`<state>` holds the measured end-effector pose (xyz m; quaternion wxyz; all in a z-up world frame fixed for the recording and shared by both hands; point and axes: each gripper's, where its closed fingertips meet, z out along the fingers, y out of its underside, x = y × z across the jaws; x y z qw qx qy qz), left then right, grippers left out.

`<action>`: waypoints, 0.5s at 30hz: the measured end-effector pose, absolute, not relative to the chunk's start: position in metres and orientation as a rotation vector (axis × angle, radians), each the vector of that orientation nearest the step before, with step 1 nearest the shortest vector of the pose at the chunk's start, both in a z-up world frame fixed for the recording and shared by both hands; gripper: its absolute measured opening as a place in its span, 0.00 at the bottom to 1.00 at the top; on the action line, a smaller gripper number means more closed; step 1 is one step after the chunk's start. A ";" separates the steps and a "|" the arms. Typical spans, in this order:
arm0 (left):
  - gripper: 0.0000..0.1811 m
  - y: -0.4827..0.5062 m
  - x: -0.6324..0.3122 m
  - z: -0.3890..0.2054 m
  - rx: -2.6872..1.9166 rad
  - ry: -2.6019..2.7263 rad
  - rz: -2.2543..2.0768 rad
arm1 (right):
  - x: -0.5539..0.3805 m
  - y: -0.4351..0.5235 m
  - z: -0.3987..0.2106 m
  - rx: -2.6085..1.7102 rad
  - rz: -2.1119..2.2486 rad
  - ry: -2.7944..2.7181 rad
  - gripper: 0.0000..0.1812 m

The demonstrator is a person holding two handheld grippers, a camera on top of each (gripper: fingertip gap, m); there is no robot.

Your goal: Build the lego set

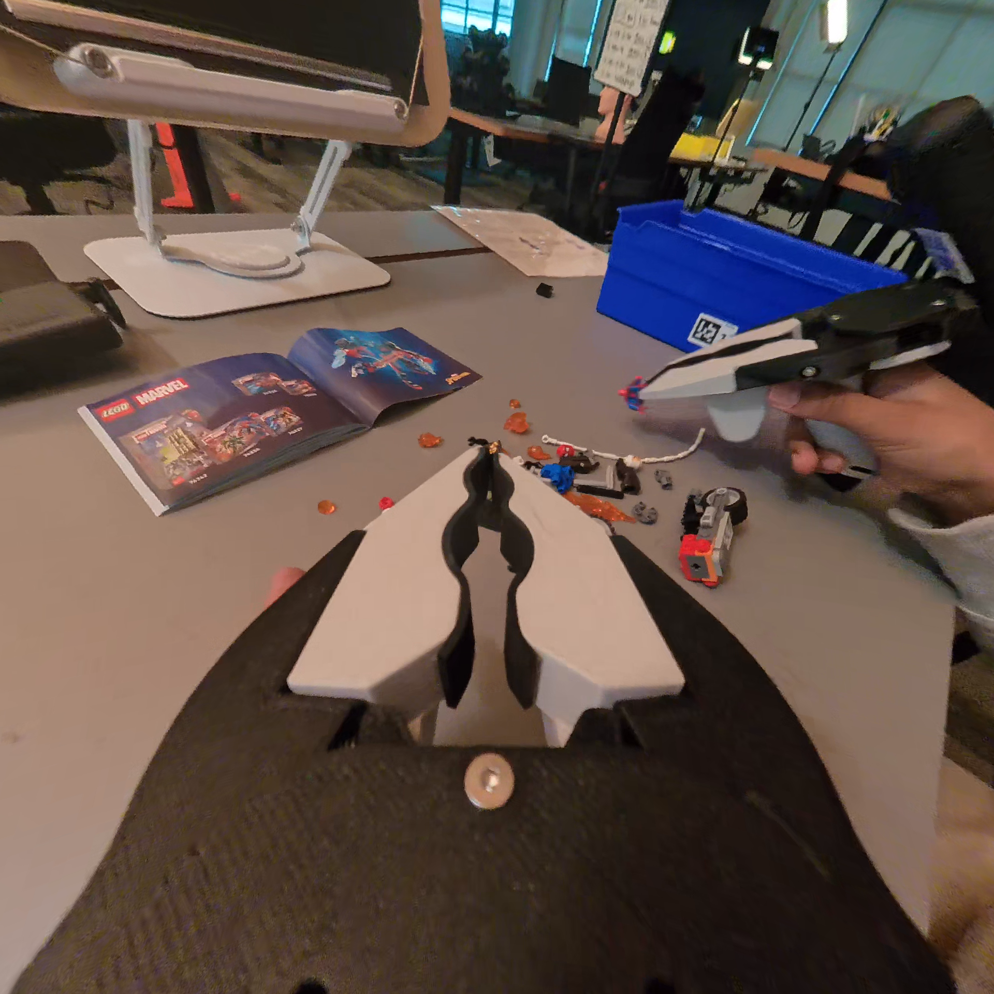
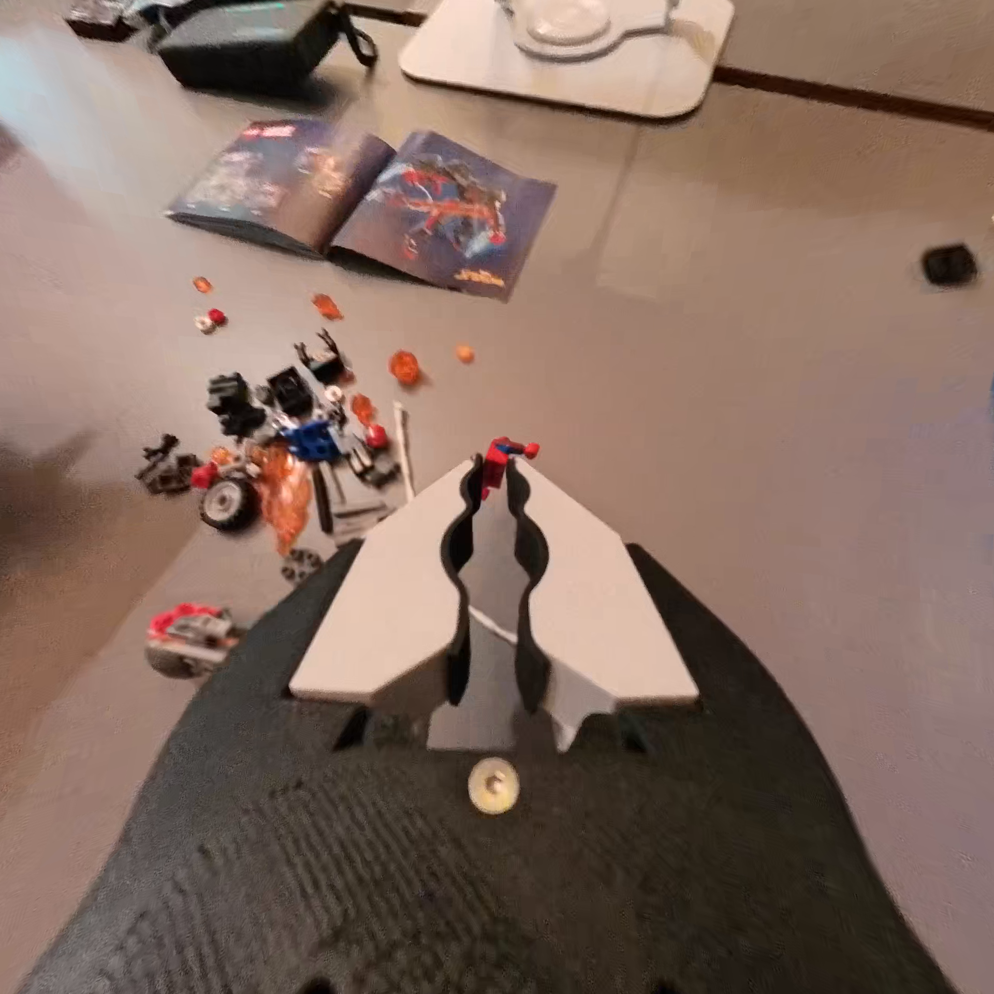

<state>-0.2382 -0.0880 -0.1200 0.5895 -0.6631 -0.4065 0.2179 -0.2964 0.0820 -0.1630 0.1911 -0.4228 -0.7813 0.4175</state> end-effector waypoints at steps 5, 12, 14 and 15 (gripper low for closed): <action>0.00 -0.091 -0.238 -0.116 -1.470 -0.952 0.415 | -0.300 0.011 -0.155 -0.994 1.248 -2.418 0.03; 0.00 -0.097 -0.235 -0.113 -1.409 -0.953 0.358 | -0.299 -0.006 -0.165 -0.919 1.272 -2.521 0.12; 0.00 -0.100 -0.234 -0.112 -1.405 -0.952 0.364 | -0.314 0.008 -0.150 -0.956 1.317 -2.432 0.13; 0.00 -0.101 -0.234 -0.112 -1.401 -0.953 0.366 | -0.327 0.022 -0.145 -0.989 1.302 -2.370 0.13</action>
